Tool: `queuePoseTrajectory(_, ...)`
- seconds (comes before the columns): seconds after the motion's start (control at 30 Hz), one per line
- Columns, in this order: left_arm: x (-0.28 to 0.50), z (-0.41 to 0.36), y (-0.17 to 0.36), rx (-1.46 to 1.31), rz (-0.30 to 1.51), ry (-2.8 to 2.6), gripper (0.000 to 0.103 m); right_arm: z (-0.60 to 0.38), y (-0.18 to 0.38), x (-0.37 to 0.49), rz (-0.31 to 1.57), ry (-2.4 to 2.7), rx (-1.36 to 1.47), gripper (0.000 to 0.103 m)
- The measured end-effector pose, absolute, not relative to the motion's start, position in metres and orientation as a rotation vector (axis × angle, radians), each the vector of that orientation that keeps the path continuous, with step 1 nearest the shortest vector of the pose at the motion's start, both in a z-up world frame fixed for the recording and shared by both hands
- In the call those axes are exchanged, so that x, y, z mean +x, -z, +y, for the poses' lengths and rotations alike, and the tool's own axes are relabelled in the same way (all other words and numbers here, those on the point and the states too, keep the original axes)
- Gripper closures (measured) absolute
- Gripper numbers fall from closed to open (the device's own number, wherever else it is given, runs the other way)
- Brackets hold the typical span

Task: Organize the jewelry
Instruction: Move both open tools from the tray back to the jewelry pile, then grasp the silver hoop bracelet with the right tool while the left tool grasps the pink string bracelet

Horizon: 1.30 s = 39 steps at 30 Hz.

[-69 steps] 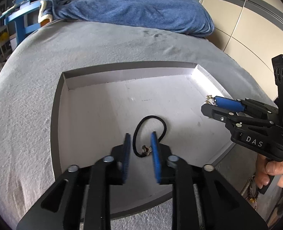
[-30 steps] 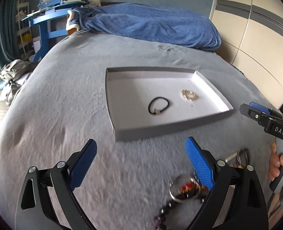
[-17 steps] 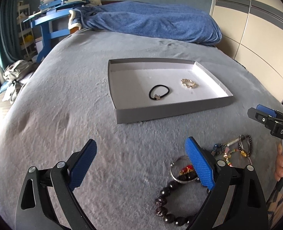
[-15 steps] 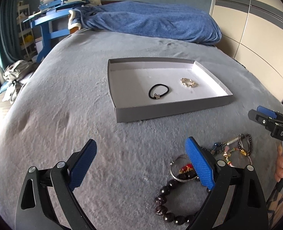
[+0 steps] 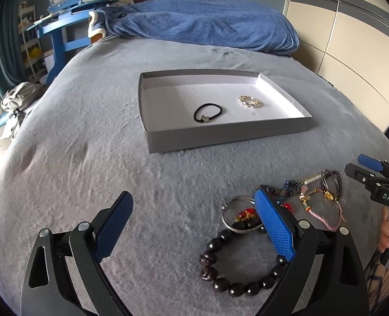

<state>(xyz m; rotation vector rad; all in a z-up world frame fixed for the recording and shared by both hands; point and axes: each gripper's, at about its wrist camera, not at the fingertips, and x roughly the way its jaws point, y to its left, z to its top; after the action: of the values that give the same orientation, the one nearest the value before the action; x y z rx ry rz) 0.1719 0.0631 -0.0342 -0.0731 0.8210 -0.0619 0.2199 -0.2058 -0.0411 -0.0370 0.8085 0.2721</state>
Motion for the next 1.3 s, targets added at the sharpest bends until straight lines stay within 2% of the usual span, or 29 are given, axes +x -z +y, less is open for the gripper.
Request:
queuePoseTrajectory(0.3, 0.170, 0.053, 0.038, -0.049, 0.831, 0.079, 0.010, -0.225, 0.050, 0.213, 0.829, -0.243, -0.060, 0.018)
queuePoseTrajectory(0.4, 0.170, 0.050, 0.039, -0.041, 0.833, 0.088, 0.010, -0.224, 0.052, 0.212, 0.831, -0.254, -0.073, 0.022)
queuePoseTrajectory(0.47, 0.171, 0.047, 0.040, -0.033, 0.834, 0.091, 0.010, -0.222, 0.052, 0.212, 0.832, -0.260, -0.079, 0.027)
queuePoseTrajectory(0.63, 0.170, 0.045, 0.040, -0.025, 0.834, 0.095, 0.010, -0.214, 0.053, 0.212, 0.837, -0.288, -0.094, 0.031)
queuePoseTrajectory(1.0, 0.170, 0.043, 0.043, -0.012, 0.841, 0.097, 0.010, -0.185, 0.054, 0.218, 0.849, -0.413, -0.084, 0.033)
queuePoseTrajectory(1.13, 0.170, 0.040, 0.043, -0.006, 0.838, 0.110, 0.010, -0.180, 0.060, 0.226, 0.883, -0.435, -0.054, 0.038)
queuePoseTrajectory(1.3, 0.165, 0.027, 0.040, 0.020, 0.816, 0.173, 0.010, -0.180, 0.066, 0.233, 0.909, -0.442, -0.017, 0.038)
